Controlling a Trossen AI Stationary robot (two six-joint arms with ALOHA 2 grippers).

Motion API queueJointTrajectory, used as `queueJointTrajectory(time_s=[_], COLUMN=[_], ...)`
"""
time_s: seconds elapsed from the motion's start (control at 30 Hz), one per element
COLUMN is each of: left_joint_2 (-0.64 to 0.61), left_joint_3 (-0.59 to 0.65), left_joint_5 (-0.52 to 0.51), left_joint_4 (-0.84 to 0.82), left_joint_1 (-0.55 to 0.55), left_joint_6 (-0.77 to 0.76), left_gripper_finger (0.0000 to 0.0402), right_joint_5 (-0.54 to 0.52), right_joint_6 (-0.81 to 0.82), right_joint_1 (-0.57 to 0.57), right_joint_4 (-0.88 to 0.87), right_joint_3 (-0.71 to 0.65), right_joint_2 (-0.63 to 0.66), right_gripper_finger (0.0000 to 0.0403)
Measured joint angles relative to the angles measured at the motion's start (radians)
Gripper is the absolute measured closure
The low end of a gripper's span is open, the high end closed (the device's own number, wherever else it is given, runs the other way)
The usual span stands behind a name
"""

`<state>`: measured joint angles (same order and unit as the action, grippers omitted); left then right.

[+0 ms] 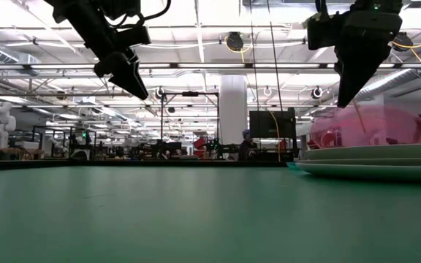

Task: Stack plastic plates
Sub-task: Stack the pink plate on top of the blue plate, then stack the blue plate on top of the pink plate

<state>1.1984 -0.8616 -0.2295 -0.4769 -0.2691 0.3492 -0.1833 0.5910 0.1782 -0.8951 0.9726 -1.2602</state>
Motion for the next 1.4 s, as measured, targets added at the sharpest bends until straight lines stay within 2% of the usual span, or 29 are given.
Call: queueJointTrajectory(time_s=[0.4, 0.57, 0.8, 1.07, 1.23, 1.4], left_joint_2=[0.000, 0.000, 0.000, 0.000, 0.000, 0.000], left_joint_3=[0.000, 0.000, 0.000, 0.000, 0.000, 0.000], left_joint_5=[0.000, 0.000, 0.000, 0.000, 0.000, 0.000], left_joint_4=[0.000, 0.005, 0.017, 0.018, 0.042, 0.081], left_joint_1=[0.000, 0.000, 0.000, 0.000, 0.000, -0.004], left_joint_6=[0.000, 0.011, 0.043, 0.088, 0.131, 0.179], left_gripper_finger=[0.0247, 0.0247, 0.0247, 0.0247, 0.0247, 0.0247], right_joint_5=[-0.004, -0.081, -0.049, -0.042, 0.045, 0.091], right_joint_6=[0.055, 0.095, 0.131, 0.097, 0.030, -0.026], right_joint_1=[-0.014, -0.051, -0.193, -0.373, -0.492, -0.608], right_joint_4=[0.004, 0.059, 0.147, 0.225, 0.306, 0.308], right_joint_3=[0.000, 0.000, 0.000, 0.000, 0.000, 0.000], right_joint_2=[0.000, 0.000, 0.000, 0.000, -0.019, -0.099], right_gripper_finger=[0.0243, 0.0240, 0.0249, 0.0249, 0.0249, 0.0250])
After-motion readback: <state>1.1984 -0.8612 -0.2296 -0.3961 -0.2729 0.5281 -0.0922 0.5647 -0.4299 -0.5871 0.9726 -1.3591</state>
